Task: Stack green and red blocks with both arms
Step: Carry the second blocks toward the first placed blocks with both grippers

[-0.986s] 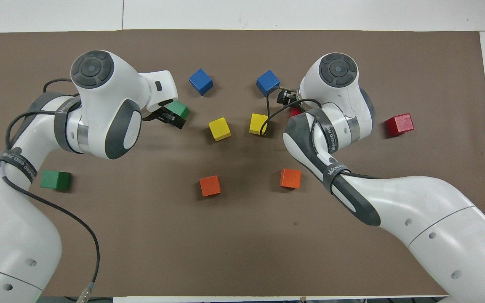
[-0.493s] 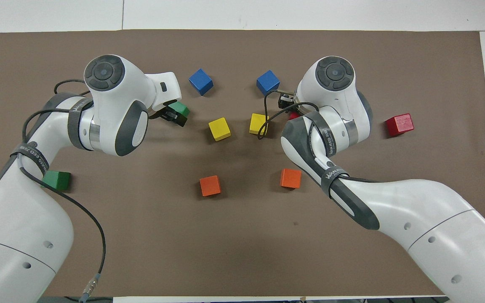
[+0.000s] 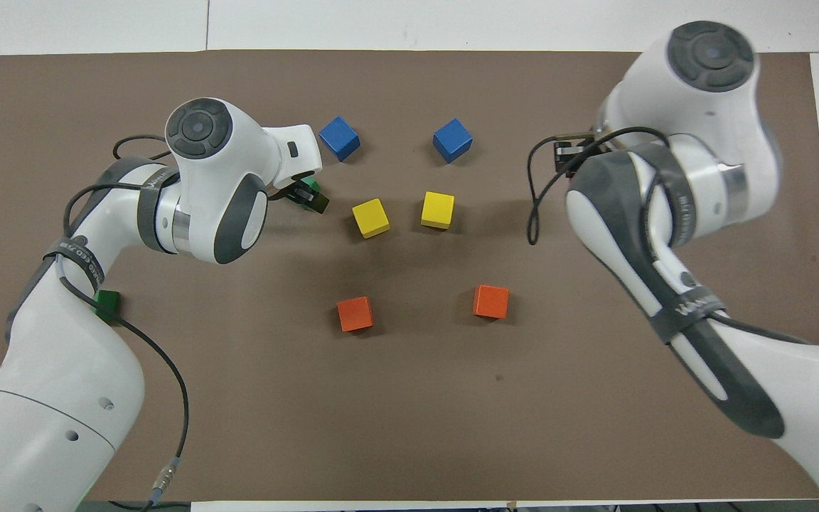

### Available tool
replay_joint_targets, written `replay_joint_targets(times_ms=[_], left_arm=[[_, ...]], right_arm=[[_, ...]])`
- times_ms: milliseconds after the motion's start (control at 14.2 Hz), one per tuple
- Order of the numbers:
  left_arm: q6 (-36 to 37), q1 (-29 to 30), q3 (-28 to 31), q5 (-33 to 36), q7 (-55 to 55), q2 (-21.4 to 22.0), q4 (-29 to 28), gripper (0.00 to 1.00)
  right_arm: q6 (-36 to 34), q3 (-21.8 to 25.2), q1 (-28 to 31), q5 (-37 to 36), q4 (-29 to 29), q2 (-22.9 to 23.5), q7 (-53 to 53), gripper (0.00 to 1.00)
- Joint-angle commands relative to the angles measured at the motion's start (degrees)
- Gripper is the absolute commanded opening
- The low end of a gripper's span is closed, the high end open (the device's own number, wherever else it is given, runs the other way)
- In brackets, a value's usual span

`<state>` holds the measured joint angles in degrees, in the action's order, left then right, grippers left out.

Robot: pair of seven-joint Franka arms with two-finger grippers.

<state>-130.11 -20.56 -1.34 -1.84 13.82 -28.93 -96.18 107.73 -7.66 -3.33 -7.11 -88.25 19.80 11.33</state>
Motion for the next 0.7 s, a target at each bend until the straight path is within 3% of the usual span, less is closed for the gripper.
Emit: replay_joint_targets(times_ms=[0,282,423,563,634], left_arm=[[-0.67,-1.42,0.9,1.05,0.15,-3.23,3.1,1.0],[0.47,-1.42,0.81,2.45,0.15,-3.76,4.06,1.0],[3.62,-1.42,0.9,2.89,0.15,-4.02,5.82,0.85],[4.25,-1.59,0.9,3.24,0.07,-4.03,6.0,0.54],[4.95,-2.29,0.9,3.33,0.15,-3.94,6.0,0.32]], right_arm=[[-3.57,-0.77,6.56,-0.1,-2.02,-3.54,-12.0,0.0],[1.14,-0.77,11.76,0.78,-7.71,-5.3,-18.61,0.0],[6.42,-0.77,13.43,0.78,-11.67,-6.18,-21.43,0.0],[8.89,-0.77,14.05,0.78,-13.78,-6.09,-22.05,0.0],[10.56,-0.77,14.32,0.78,-14.84,-6.01,-22.84,0.0]])
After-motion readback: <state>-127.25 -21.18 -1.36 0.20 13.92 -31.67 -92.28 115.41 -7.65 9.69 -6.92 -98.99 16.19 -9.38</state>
